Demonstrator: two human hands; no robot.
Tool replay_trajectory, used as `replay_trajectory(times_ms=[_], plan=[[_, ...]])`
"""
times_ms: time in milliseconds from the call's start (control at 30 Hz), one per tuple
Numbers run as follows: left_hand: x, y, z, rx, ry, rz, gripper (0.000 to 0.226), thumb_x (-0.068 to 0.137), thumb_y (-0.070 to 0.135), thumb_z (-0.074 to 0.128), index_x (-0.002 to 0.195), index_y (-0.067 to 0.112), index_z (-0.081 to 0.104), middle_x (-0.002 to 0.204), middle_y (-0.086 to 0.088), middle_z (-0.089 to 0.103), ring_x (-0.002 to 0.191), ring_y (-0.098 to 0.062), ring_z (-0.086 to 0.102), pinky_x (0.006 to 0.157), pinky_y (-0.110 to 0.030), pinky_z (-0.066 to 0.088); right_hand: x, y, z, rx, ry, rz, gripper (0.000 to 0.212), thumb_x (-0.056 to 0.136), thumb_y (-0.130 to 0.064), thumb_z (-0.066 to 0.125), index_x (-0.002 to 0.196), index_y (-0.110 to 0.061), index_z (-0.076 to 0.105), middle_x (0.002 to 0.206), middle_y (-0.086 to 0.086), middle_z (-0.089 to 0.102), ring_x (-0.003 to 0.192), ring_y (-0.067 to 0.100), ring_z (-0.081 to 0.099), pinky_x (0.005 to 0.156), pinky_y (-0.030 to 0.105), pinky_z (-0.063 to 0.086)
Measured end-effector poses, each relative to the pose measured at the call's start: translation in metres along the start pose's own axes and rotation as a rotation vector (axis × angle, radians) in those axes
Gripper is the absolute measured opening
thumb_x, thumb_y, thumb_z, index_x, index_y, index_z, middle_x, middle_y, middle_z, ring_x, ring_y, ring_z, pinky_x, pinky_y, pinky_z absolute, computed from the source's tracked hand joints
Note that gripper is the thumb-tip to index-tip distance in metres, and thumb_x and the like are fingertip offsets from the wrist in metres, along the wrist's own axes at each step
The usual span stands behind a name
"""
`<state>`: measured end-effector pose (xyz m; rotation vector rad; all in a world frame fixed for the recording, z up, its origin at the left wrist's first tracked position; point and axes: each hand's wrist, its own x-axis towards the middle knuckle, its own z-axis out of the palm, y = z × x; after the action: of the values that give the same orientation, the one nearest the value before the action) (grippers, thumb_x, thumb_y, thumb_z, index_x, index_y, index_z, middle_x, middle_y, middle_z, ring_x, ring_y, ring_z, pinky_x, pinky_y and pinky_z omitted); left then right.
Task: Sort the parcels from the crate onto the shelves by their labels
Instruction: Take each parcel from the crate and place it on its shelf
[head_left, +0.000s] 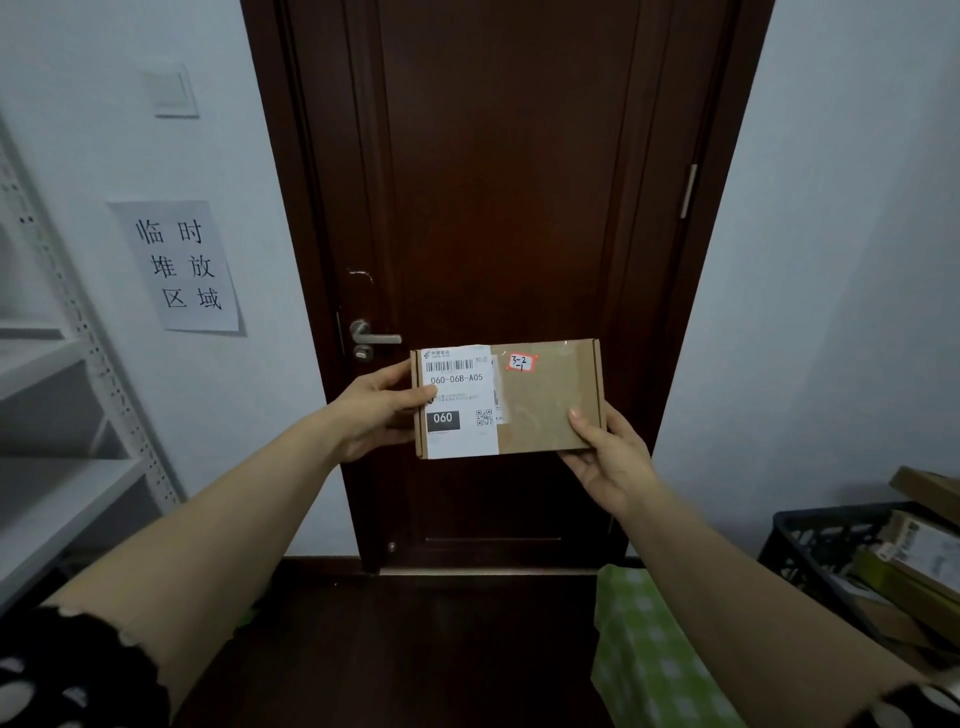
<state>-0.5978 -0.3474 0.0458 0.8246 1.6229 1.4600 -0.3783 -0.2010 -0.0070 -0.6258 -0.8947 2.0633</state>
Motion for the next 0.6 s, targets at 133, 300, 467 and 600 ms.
replay_trajectory(times_ms=[133, 300, 467, 600], plan=[[0.001, -0.002, -0.006, -0.008, 0.021, 0.005, 0.053, 0.088, 0.013, 0.063, 0.136, 0.03, 0.048, 0.108, -0.002, 0.072, 0.104, -0.023, 0.066, 0.084, -0.043, 0.055, 0.004, 0.004, 0.006, -0.01, 0.001, 0.015, 0.06, 0.082, -0.002, 0.066, 0.138, -0.014, 0.046, 0.125, 0.013, 0.059, 0.105, 0.028, 0.063, 0.073, 0.038, 0.058], [0.001, -0.005, -0.013, -0.017, 0.033, 0.007, 0.052, 0.088, 0.012, 0.063, 0.135, 0.029, 0.05, 0.11, -0.003, 0.071, 0.105, -0.023, 0.065, 0.081, -0.042, 0.056, 0.007, 0.008, 0.009, -0.018, 0.002, 0.034, 0.061, 0.082, -0.002, 0.066, 0.138, -0.014, 0.046, 0.126, 0.014, 0.058, 0.107, 0.029, 0.062, 0.075, 0.04, 0.058], [0.0, -0.007, -0.019, -0.004, 0.055, 0.003, 0.051, 0.089, 0.012, 0.062, 0.136, 0.028, 0.05, 0.109, -0.003, 0.071, 0.102, -0.021, 0.067, 0.077, -0.039, 0.056, 0.011, 0.01, 0.012, -0.136, 0.013, 0.047, 0.063, 0.08, -0.003, 0.069, 0.138, -0.012, 0.045, 0.119, 0.011, 0.062, 0.1, 0.023, 0.065, 0.069, 0.032, 0.056], [-0.01, -0.005, -0.033, 0.019, 0.11, -0.011, 0.045, 0.09, 0.012, 0.062, 0.131, 0.026, 0.054, 0.103, -0.001, 0.073, 0.094, -0.017, 0.069, 0.073, -0.034, 0.056, 0.018, 0.01, 0.017, -0.416, -0.066, 0.056, 0.061, 0.075, -0.007, 0.074, 0.132, -0.006, 0.051, 0.111, 0.008, 0.067, 0.097, 0.02, 0.065, 0.071, 0.027, 0.054]])
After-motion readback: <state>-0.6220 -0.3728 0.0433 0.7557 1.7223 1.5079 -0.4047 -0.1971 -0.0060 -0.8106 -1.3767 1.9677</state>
